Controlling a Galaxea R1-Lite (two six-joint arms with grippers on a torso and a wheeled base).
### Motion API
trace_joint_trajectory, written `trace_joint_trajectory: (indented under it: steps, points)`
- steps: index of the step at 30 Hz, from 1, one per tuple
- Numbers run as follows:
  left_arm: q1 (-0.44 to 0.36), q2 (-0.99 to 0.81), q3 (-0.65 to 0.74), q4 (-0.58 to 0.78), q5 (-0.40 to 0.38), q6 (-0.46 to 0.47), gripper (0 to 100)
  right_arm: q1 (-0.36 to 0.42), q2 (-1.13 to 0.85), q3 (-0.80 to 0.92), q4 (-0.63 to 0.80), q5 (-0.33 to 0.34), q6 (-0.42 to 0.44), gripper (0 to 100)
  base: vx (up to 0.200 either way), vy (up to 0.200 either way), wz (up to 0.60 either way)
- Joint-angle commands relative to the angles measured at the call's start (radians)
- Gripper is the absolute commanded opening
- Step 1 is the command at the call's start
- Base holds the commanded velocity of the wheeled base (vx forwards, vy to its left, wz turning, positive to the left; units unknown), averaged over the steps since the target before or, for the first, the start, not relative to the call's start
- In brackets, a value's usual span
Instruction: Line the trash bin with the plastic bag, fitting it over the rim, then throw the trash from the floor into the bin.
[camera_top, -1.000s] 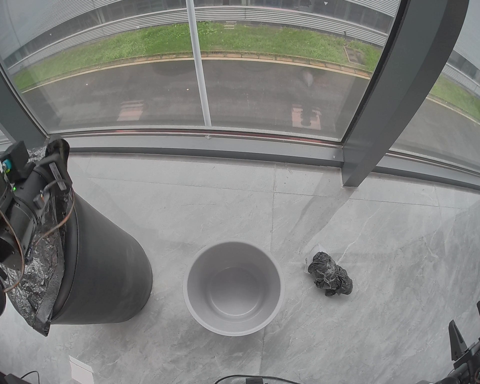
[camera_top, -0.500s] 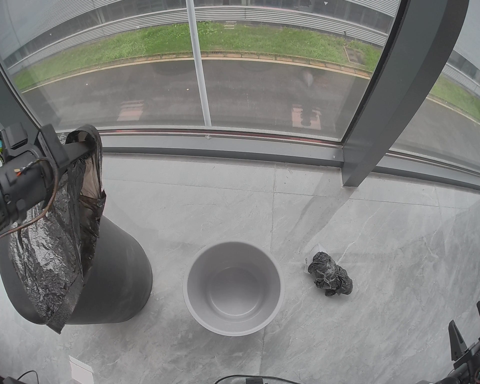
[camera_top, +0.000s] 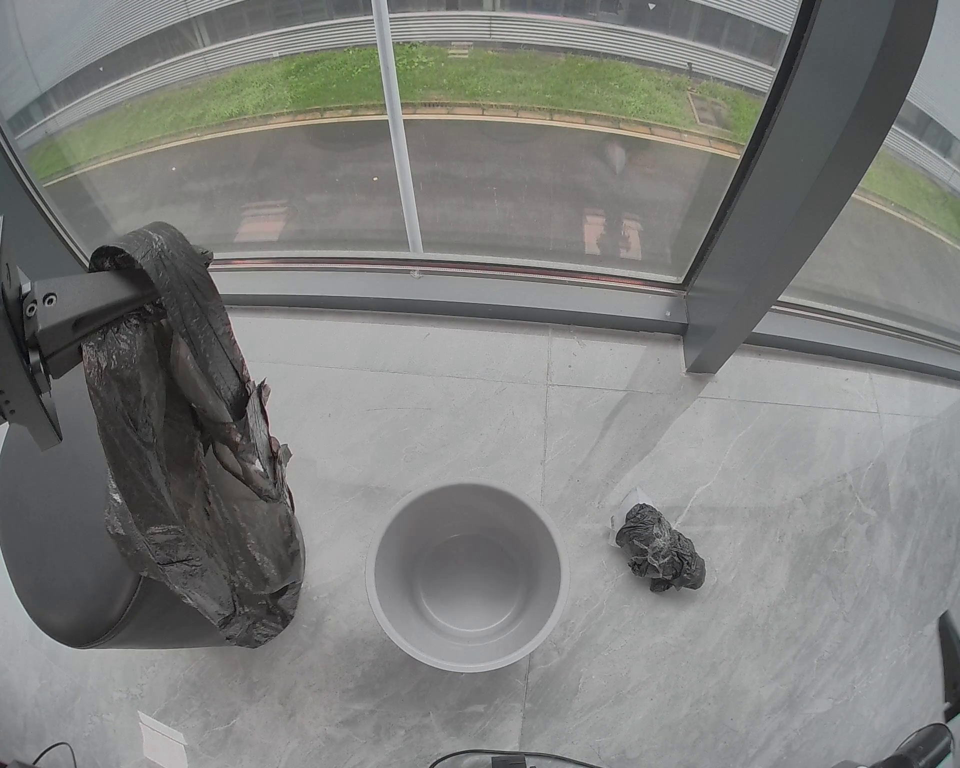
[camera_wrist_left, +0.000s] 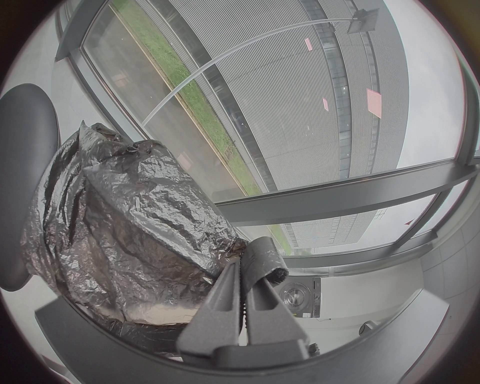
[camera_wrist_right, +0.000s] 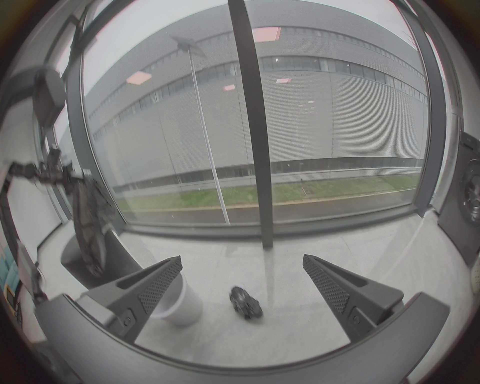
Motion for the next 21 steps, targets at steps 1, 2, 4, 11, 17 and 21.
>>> trace_joint_trajectory:
  steps: [1, 2, 4, 11, 17, 21]
  points:
    - [-0.053, 0.014, 0.005, 0.003, -0.011, -0.017, 0, 0.024, 0.233, -0.490, 0.116, 0.146, 0.143, 100, 0.000, 0.000, 0.00]
    - [-0.056, 0.014, 0.005, 0.003, -0.011, -0.017, 0, 0.024, 0.241, -0.493, 0.114, 0.157, 0.143, 100, 0.000, 0.000, 0.00]
    - [-0.076, 0.018, 0.002, 0.001, -0.011, -0.017, 0, 0.024, 0.328, -0.505, 0.087, 0.206, 0.148, 100, 0.000, 0.000, 0.00]
    - [-0.148, 0.047, -0.076, 0.017, -0.011, -0.007, 0, 0.050, 0.632, -0.493, -0.157, 0.208, 0.163, 100, 0.000, 0.000, 0.00]
    - [-0.173, 0.156, -0.236, 0.058, -0.009, -0.007, 0, 0.118, 0.948, -0.516, -0.444, 0.056, 0.160, 100, 0.000, 0.000, 0.00]
    - [-0.183, 0.211, -0.328, 0.103, -0.006, -0.007, 0, 0.247, 1.101, -0.550, -0.532, -0.168, 0.165, 100, 0.000, 0.000, 0.00]
